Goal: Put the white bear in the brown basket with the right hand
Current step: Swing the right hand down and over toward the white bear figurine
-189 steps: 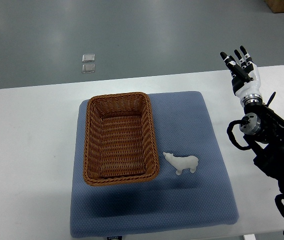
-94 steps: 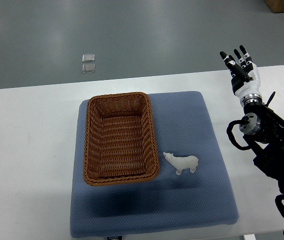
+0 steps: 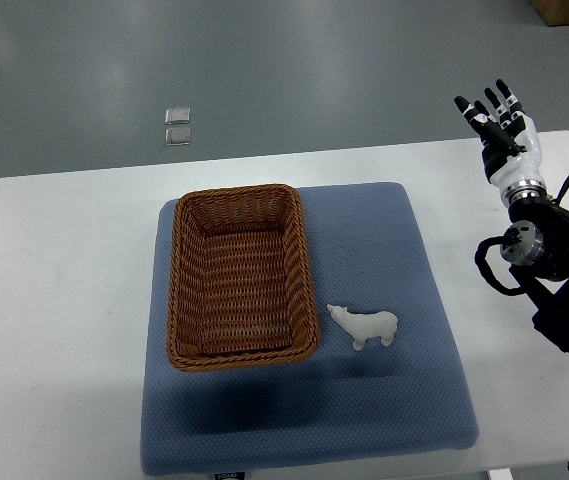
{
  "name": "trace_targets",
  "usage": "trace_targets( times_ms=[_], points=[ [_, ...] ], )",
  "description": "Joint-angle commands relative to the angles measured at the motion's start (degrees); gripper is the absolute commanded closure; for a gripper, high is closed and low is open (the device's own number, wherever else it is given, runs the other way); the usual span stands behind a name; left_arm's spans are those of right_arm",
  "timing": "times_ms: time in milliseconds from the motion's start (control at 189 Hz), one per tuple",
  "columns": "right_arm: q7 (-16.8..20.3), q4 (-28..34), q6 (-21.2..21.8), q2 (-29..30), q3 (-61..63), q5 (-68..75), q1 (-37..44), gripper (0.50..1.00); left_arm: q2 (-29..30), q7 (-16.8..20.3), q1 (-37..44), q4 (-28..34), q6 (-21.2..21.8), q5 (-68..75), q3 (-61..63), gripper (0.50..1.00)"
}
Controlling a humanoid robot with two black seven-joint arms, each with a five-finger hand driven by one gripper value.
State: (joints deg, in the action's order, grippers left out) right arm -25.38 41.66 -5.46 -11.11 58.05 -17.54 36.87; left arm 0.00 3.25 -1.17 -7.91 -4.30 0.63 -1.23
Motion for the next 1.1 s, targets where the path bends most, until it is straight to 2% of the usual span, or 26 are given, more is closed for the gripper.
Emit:
trace_targets(
  times_ms=[0, 217, 371, 514, 688, 900, 996, 1096],
  points=[
    [0.1, 2.2, -0.8, -2.6, -3.9, -0.2, 0.4, 0.579, 0.0, 0.0, 0.0, 0.0, 0.0, 0.0, 0.0, 0.5],
    [0.2, 7.5, 0.5, -9.7, -11.6, -7.7, 1.0, 0.579, 0.0, 0.0, 0.0, 0.0, 0.0, 0.0, 0.0, 0.5],
    [0.2, 11.4, 4.2, -15.1, -14.9, -19.2, 1.3, 0.579, 0.0, 0.0, -0.1, 0.0, 0.0, 0.0, -0.1, 0.5],
    [0.4, 14.8, 11.0, -21.3, -18.6, -25.7, 2.7, 0.579, 0.0, 0.0, -0.1, 0.0, 0.0, 0.1, 0.0, 0.5],
    [0.3, 21.7, 19.4, -29.3, -20.2, -37.2, 5.5, 0.579, 0.0, 0.0, -0.1, 0.0, 0.0, 0.0, -0.1, 0.5],
    [0.2, 33.5, 31.8, -35.8, -20.3, -52.4, 7.5, 0.579, 0.0, 0.0, -0.1, 0.0, 0.0, 0.1, -0.1, 0.5],
    [0.4, 36.8, 34.8, -36.4, -21.0, -58.7, 8.8, 0.579, 0.0, 0.0, -0.1, 0.0, 0.0, 0.1, -0.1, 0.5],
    [0.9, 37.3, 34.6, -35.6, -22.5, -68.5, 11.0, 0.581, 0.0, 0.0, -0.1, 0.0, 0.0, 0.0, -0.1, 0.5]
  ],
)
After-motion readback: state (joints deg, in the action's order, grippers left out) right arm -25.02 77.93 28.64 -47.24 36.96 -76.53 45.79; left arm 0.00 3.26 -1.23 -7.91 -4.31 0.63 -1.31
